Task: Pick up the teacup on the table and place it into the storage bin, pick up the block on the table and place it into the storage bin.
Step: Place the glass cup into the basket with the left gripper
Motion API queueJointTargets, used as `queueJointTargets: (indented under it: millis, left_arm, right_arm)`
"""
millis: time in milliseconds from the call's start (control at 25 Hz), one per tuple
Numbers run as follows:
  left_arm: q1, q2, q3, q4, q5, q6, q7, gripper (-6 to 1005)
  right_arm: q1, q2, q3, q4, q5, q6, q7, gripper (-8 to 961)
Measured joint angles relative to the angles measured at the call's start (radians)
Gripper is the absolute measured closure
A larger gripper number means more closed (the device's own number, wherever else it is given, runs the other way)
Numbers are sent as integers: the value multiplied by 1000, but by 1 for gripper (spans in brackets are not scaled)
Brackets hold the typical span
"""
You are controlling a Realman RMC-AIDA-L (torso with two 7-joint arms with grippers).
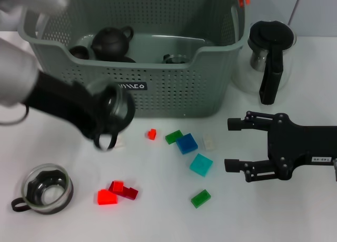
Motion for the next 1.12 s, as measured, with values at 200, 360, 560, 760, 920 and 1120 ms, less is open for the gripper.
queueJointTargets:
  millis: [200, 360, 560, 760, 920, 1120]
  left_arm:
    - [-52, 40, -180, 95, -247, -52, 42, 964]
    - [-122, 54, -186, 213, -262, -226, 44, 964]
    - [-219, 47, -99, 366, -187, -513, 63, 964]
    - [-292, 39, 26, 594, -119, -845, 114, 964]
    - [-338, 29, 68, 786, -104, -1072, 192, 964]
    - [-390, 19, 89, 1009, -101, -1255, 355, 964]
  right_arm:
    - [0, 0, -1, 7, 0, 0, 0, 39]
    - [3, 0, 0, 14, 1, -6, 0, 39]
    - [10, 0, 0, 21, 4, -7, 0, 39]
    - [12, 0, 1, 24, 6, -2, 0, 39]
    - [13, 0, 3, 24, 7, -2, -3, 39]
    - [13, 1, 3, 24, 8, -6, -5, 39]
